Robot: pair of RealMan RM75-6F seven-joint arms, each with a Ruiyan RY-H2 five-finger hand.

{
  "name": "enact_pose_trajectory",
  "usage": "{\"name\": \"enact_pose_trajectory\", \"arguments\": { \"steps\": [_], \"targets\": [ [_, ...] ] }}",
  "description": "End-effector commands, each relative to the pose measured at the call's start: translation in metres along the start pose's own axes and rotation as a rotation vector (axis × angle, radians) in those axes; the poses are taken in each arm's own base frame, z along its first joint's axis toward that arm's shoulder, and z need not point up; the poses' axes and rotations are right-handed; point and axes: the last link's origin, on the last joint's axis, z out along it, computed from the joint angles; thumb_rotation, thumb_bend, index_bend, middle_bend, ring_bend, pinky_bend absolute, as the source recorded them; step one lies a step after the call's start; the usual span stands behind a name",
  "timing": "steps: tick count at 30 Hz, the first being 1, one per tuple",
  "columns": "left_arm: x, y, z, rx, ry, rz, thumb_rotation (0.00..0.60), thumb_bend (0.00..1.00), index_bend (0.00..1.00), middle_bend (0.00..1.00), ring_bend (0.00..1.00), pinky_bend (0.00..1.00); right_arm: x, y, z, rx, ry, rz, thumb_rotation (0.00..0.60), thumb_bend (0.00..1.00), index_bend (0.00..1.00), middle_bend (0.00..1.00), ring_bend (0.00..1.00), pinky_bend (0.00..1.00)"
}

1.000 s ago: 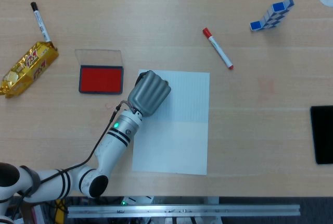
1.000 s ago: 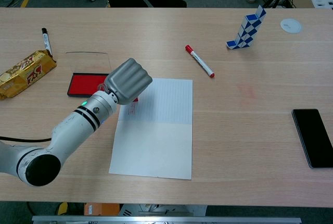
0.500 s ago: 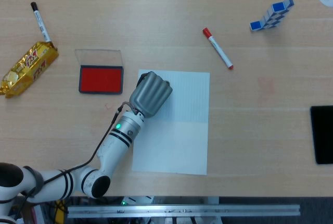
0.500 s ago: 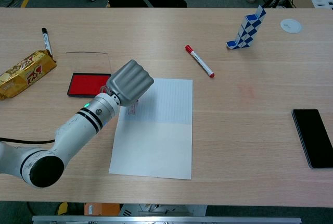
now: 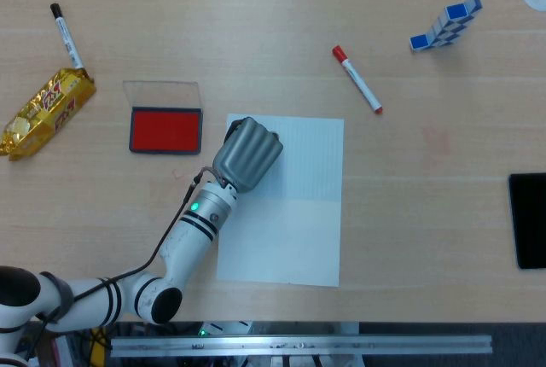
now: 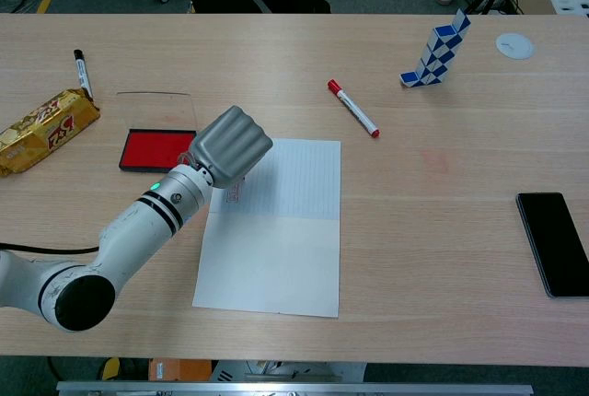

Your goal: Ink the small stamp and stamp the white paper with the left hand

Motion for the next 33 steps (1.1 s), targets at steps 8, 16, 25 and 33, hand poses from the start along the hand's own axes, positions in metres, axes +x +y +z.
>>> {"name": "enact_pose_trajectory", "arguments": {
  "steps": [8,16,25,33],
  "targets": [
    [0.016,-0.024,-0.007,0.055,0.056,-0.032,0.6,0.27,0.57,1.0,1.0,1.0,0.001,0.001,0.001,-0.001,0.009,0.006,0.6,0.11,0.24,0.33,0.26,0.39],
    [0.029,-0.053,-0.026,0.105,0.098,-0.076,0.6,0.27,0.57,1.0,1.0,1.0,-0.001,-0.005,0.005,0.019,0.008,0.018,0.6,0.11,0.24,0.33,0.26,0.39],
    [0.016,-0.07,-0.061,0.12,0.075,-0.089,0.6,0.27,0.57,1.0,1.0,1.0,-0.005,-0.017,0.013,0.058,-0.006,0.021,0.6,0.11,0.24,0.33,0.26,0.39],
    [-0.009,-0.063,-0.082,0.107,0.009,-0.092,0.6,0.27,0.57,1.0,1.0,1.0,-0.008,-0.021,0.017,0.072,-0.016,0.018,0.6,0.11,0.24,0.33,0.26,0.39]
  ]
}}
